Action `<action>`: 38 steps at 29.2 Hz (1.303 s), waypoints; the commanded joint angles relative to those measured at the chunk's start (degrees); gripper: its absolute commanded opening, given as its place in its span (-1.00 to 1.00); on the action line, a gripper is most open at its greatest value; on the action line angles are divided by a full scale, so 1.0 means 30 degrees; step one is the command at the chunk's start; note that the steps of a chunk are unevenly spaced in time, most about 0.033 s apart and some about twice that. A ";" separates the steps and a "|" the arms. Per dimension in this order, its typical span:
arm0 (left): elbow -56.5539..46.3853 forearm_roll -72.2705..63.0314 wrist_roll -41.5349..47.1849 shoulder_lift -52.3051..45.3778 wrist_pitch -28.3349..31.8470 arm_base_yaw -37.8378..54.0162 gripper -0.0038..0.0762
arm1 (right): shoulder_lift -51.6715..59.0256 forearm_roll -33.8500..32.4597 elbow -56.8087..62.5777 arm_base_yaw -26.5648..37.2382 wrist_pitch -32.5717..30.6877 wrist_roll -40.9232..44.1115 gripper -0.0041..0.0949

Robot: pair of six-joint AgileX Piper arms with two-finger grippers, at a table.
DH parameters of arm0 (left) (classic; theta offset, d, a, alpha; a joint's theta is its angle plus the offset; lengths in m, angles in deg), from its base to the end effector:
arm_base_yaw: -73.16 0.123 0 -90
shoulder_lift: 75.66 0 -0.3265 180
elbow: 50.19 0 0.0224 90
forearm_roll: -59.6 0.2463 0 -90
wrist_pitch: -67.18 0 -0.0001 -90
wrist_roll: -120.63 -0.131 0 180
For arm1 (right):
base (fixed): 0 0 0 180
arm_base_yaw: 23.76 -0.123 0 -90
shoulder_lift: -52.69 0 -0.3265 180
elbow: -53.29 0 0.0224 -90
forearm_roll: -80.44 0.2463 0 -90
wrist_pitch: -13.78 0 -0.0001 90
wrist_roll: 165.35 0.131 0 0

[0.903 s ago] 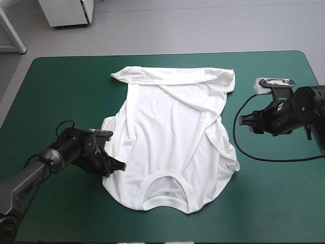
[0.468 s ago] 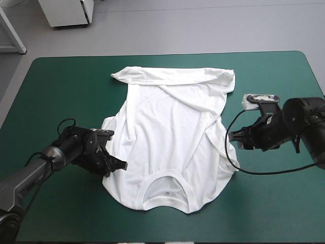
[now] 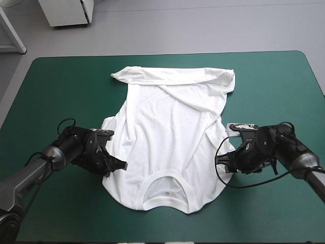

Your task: Fold the cloth

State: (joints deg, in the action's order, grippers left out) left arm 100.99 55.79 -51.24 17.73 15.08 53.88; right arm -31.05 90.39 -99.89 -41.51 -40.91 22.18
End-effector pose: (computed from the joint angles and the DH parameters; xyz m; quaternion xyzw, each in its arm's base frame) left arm 0.2362 -0.0899 0.2064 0.0780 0.9953 -0.0382 0.0417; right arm 0.2198 0.0898 0.2568 -0.0475 0.9877 0.1027 0.1080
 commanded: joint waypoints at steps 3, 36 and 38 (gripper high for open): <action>-0.0190 0.1092 0.0050 0.0627 0.2355 0.0001 -0.96 | -0.1440 0.0185 -0.0335 -0.0037 0.1383 -0.0096 0.07; 1.4001 0.0942 -0.2399 -0.3735 -0.5615 0.0001 -0.96 | 0.2593 -0.1589 -1.2006 -0.0037 -0.4629 -0.0844 -0.95; 1.6700 0.0942 -0.2589 -0.4044 -0.5707 0.0001 -0.96 | 0.2691 -0.1624 -1.5083 -0.0037 -0.4974 -0.1154 -0.95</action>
State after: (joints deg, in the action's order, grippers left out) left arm 143.77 58.61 -58.46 8.43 -3.18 53.94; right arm -24.94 85.96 -136.17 -41.51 -56.46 20.08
